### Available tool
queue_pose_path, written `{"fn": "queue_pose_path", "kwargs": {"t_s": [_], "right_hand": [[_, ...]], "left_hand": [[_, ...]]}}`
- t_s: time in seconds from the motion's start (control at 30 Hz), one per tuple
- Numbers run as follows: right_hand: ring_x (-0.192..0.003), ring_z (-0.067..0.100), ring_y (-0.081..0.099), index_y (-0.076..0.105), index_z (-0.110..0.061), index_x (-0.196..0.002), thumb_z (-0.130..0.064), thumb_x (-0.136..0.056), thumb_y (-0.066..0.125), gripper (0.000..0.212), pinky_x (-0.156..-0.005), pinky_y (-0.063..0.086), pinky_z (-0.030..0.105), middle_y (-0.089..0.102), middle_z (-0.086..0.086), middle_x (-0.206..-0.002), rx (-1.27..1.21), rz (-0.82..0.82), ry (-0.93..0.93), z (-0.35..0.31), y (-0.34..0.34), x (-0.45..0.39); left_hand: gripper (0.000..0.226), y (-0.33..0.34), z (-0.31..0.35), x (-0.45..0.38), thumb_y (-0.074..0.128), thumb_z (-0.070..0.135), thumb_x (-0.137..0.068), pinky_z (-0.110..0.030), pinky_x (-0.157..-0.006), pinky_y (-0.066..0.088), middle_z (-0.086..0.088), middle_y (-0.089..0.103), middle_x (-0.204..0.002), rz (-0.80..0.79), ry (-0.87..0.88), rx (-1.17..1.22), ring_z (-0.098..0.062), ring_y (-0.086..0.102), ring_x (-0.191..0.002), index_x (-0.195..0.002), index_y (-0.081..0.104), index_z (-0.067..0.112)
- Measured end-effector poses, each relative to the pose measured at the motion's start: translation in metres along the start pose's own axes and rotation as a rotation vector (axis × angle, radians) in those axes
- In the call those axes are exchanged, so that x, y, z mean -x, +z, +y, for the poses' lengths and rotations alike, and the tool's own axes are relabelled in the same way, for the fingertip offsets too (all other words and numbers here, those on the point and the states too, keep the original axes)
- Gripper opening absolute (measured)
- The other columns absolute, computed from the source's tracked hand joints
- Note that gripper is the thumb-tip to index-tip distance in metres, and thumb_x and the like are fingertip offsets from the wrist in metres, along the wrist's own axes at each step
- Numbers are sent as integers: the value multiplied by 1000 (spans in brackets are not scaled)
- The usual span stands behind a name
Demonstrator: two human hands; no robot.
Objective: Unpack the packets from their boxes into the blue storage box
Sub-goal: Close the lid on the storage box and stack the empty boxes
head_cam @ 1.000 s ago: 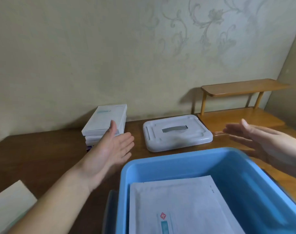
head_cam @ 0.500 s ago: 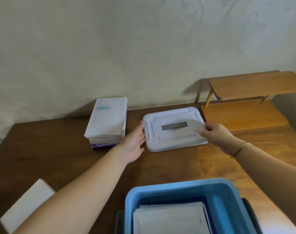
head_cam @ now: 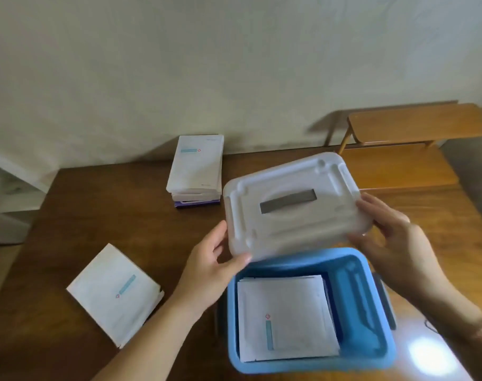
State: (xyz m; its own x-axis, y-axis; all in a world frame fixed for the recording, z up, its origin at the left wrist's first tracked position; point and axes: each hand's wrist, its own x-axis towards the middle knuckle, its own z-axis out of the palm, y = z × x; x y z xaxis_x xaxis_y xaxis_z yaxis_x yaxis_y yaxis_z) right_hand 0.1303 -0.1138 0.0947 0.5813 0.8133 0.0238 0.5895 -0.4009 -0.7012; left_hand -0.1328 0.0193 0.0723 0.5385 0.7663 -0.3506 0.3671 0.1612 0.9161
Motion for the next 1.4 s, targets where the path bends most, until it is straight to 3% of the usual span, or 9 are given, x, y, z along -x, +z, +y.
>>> {"fn": "queue_pose_path", "kwargs": {"t_s": [0.17, 0.37, 0.6, 0.77, 0.9, 1.03, 1.17, 1.3, 1.4], "right_hand": [[-127, 25, 47, 65, -8, -125, -3, -69, 83, 59, -98, 35, 13, 52, -5, -137, 71, 51, 8, 7, 14, 93], [-110, 19, 50, 69, -3, -115, -69, -80, 52, 77, -93, 33, 1, 61, 6, -129, -2, 23, 41, 17, 21, 143], [-113, 4, 53, 71, -3, -109, -74, -86, 38, 82, -94, 32, -2, 64, 7, -122, -30, 112, -3, 29, 24, 161], [-98, 19, 62, 77, -7, -96, -58, -83, 51, 58, -87, 35, 0, 71, 4, -109, 78, 204, 20, 42, 25, 156], [-94, 20, 56, 77, -21, -77, -16, -78, 81, 7, -79, 43, 22, 72, 1, -97, 136, 226, 81, 56, 19, 137], [-99, 19, 61, 69, -32, -87, -22, -78, 80, 17, -67, 50, 26, 68, -1, -104, -194, 125, 368, 66, 20, 113], [-103, 12, 68, 57, -24, -132, -31, -85, 73, 50, -87, 56, 42, 71, -5, -114, -509, -41, 586, 75, 23, 104], [-73, -3, 67, 73, -29, -107, -31, -93, 63, 17, -58, 53, 16, 76, -12, -87, -415, -83, 466, 69, 21, 109], [-77, -7, 67, 72, -26, -111, -27, -86, 71, 25, -62, 52, 21, 74, -16, -90, -282, 34, 442, 61, 18, 108]], "left_hand": [[95, 1, -24, 73, 80, 56, -69, -31, -115, 31, 34, 29, -149, 25, -72, -153, 3, 33, -137, -146, 27, 48], [106, 17, -51, 110, 82, 55, -67, -19, -108, 31, 39, 19, -137, 112, -121, -434, 8, 32, -121, -148, 14, 51], [83, 28, -70, 128, 72, 54, -78, 0, -92, 27, 44, 16, -132, 127, 34, -535, 17, 36, -112, -135, 11, 55], [56, 34, -74, 117, 70, 39, -83, -30, -103, 34, 19, 42, -141, 238, 167, -678, -4, 40, -123, -135, 54, 28], [18, 33, -75, 101, 67, 34, -83, -30, -100, 36, 19, 51, -128, 430, 158, -517, -4, 46, -117, -100, 70, 33], [25, 35, -70, 80, 74, 39, -83, -23, -94, 36, 34, 47, -108, 413, -181, -124, 3, 49, -98, -99, 55, 42], [49, 40, -69, 72, 77, 42, -79, -33, -93, 48, 20, 54, -113, 372, -423, 309, -8, 55, -99, -116, 46, 44], [34, 36, -67, 70, 76, 44, -73, -41, -97, 46, 15, 64, -108, 310, -467, 343, -10, 58, -97, -102, 60, 36], [18, 36, -70, 71, 75, 38, -83, -28, -83, 46, 22, 63, -97, 405, -400, 178, -3, 58, -91, -95, 63, 35]]}}
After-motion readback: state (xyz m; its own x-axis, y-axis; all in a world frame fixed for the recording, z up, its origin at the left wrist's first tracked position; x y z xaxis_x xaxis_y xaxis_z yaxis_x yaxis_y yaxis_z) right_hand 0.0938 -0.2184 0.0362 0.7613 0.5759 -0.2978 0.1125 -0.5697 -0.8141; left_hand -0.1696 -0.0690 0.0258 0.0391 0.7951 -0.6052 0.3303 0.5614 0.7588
